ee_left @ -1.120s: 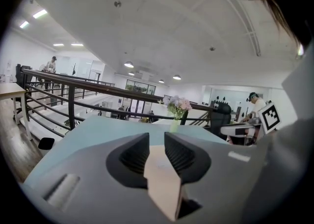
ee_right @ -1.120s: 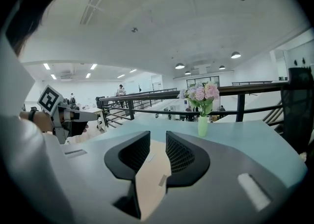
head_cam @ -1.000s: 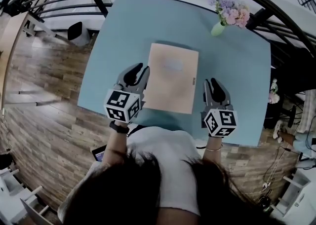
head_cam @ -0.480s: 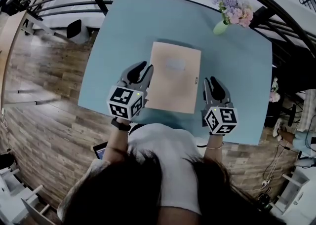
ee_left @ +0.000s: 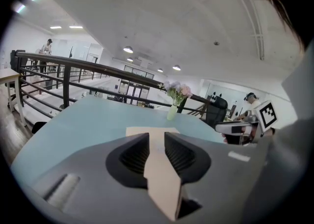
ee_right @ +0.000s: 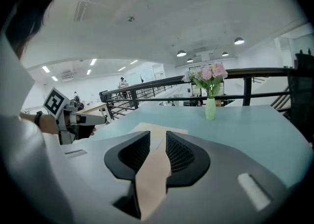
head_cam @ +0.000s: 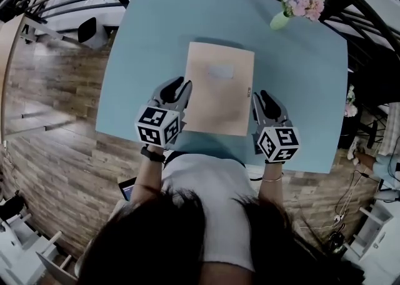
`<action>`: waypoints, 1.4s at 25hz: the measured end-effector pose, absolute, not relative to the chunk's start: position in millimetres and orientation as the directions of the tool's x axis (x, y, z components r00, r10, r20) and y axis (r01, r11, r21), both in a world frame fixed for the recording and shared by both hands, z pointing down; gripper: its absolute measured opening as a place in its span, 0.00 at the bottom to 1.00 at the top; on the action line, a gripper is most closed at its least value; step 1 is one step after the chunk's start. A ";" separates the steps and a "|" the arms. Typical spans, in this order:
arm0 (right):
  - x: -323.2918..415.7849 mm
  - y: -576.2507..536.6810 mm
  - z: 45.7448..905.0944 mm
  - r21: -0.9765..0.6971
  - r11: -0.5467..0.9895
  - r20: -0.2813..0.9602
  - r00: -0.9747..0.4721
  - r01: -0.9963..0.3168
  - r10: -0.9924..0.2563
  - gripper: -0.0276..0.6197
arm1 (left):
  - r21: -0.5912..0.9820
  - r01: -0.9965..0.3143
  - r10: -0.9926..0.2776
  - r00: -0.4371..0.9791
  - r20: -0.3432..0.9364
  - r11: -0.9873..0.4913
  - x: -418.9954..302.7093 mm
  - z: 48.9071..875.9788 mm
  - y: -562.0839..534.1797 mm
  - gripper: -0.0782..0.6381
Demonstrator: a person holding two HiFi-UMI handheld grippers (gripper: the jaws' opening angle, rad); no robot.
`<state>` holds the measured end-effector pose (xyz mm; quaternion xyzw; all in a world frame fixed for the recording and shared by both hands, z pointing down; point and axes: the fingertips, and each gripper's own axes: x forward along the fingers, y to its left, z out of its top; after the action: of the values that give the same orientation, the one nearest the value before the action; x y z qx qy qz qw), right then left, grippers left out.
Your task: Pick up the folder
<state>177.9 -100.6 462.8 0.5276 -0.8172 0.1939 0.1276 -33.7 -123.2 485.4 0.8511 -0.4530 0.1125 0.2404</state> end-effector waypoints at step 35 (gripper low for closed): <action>182.5 -84.6 562.4 -0.524 0.239 0.526 -0.532 -0.817 -0.664 0.16 | 0.645 -0.731 -0.525 0.648 0.552 -0.224 -35.2 601.6 -100.9 0.45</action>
<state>182.5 -84.6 562.4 0.4740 -0.7811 0.3947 0.0972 -35.2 -100.9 601.6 0.7748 -0.4051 0.1088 0.4730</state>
